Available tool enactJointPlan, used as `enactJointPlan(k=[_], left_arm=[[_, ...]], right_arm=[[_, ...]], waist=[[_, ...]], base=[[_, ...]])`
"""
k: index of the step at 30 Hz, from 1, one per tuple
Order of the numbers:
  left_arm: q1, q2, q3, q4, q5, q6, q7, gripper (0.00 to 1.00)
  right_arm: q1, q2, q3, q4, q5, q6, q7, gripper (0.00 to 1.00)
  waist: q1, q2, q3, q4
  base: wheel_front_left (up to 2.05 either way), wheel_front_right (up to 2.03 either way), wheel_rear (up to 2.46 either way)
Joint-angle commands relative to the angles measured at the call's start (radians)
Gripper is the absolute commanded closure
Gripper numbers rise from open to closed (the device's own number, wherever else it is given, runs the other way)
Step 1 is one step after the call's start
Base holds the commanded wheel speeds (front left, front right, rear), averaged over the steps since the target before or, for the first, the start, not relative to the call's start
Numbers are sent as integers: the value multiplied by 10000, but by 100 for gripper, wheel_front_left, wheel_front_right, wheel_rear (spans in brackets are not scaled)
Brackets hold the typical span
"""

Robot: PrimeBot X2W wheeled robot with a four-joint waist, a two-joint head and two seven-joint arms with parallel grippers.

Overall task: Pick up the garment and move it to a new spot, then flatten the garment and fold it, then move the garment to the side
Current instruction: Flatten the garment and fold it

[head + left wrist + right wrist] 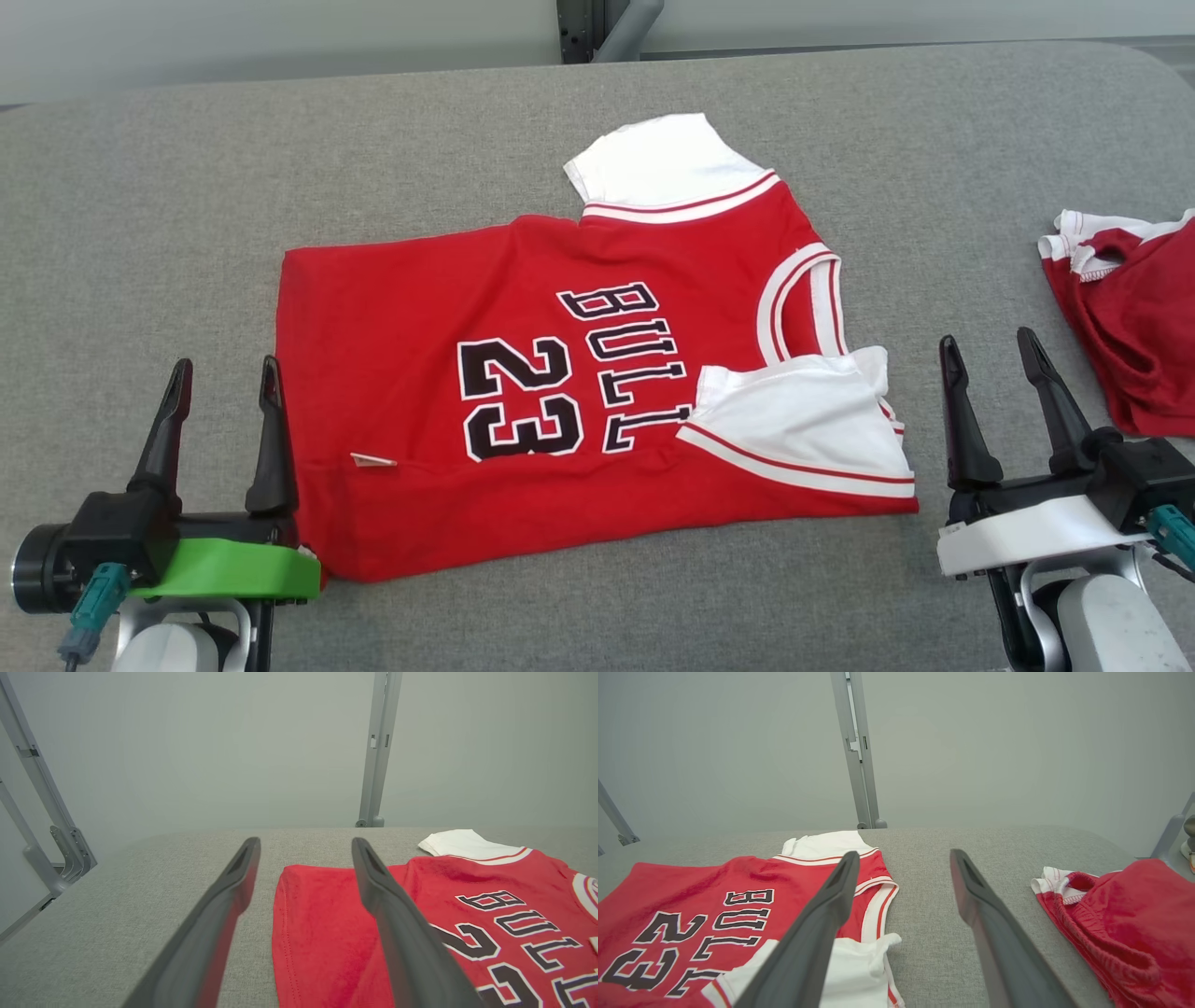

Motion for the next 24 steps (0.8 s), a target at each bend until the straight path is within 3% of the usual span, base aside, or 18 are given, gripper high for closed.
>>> enactJointPlan(k=[1,13,24], left_arm=[[76,41,14,23,112,-57,-45,0],[-78,-68,116,426,160,-202,-44,0],[478,-622,-406,2317,-390,-601,-15,0]], right_arm=[[58,-1,-29,-38,-43,-1,-40,0],[243,-8,-22,136,66,-1,-43,0],[684,7,377,2553,517,-1,-33,0]], waist=[[0,0,-47,16],[0,0,-49,156],[0,0,150,454]], base=[[0,0,0],[0,0,0],[0,0,0]])
